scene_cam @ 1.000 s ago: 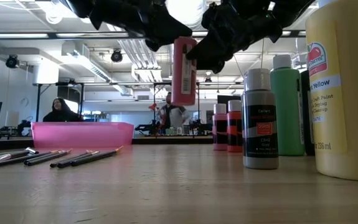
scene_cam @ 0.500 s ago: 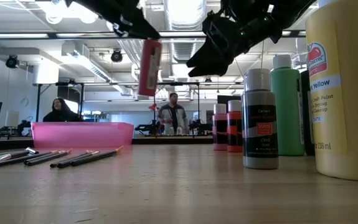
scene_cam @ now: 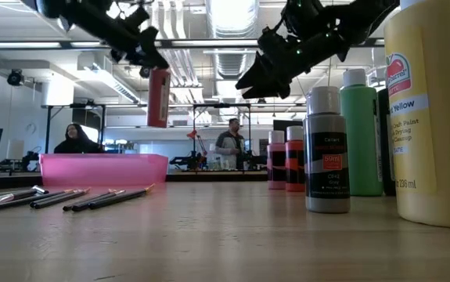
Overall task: Pick & Place Paint Supplies
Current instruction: Put the large pink paint bottle into the pink bin
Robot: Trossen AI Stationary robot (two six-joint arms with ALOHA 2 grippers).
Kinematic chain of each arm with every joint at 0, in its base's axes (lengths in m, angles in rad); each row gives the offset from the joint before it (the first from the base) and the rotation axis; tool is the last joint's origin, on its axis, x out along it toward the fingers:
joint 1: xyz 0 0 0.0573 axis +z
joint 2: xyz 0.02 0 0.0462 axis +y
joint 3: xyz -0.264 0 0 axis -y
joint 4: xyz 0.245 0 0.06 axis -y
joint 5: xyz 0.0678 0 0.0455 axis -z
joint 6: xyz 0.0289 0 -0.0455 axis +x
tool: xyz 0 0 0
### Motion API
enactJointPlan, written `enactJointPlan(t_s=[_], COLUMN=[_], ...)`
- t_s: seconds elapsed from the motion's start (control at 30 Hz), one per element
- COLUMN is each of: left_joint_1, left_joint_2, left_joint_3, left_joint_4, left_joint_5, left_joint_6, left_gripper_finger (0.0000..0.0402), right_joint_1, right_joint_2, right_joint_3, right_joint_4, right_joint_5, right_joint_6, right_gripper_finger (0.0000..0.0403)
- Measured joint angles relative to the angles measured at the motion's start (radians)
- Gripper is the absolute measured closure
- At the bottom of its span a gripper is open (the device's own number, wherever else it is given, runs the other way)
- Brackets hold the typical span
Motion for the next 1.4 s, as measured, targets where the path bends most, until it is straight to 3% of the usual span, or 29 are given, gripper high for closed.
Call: enactJointPlan(t_s=[0.1,0.33,0.7,1.4], left_joint_1=[0.088,0.194,0.221,0.266], left_joint_2=[0.022,0.074,0.197,0.292], left_joint_3=[-0.045,-0.102,-0.119,-0.213], left_joint_4=[0.075,0.196,0.316,0.480], left_joint_5=[0.057,0.059,0.059,0.062], left_joint_6=[-0.037,-0.050,-0.053,-0.109], left_gripper_finger=[0.0276,0.0275,0.0275,0.0275], right_joint_1=[-0.041,-0.103,-0.108,-0.107], right_joint_2=[0.000,0.001,0.001,0.001], right_joint_3=[0.000,0.001,0.001,0.001], right_joint_4=[0.020,0.021,0.020,0.020], right_joint_5=[0.002,0.000,-0.002,-0.003], right_joint_6=[-0.008,-0.005,-0.004,-0.003], right_gripper_finger=[0.0130,0.0155,0.0183,0.0208])
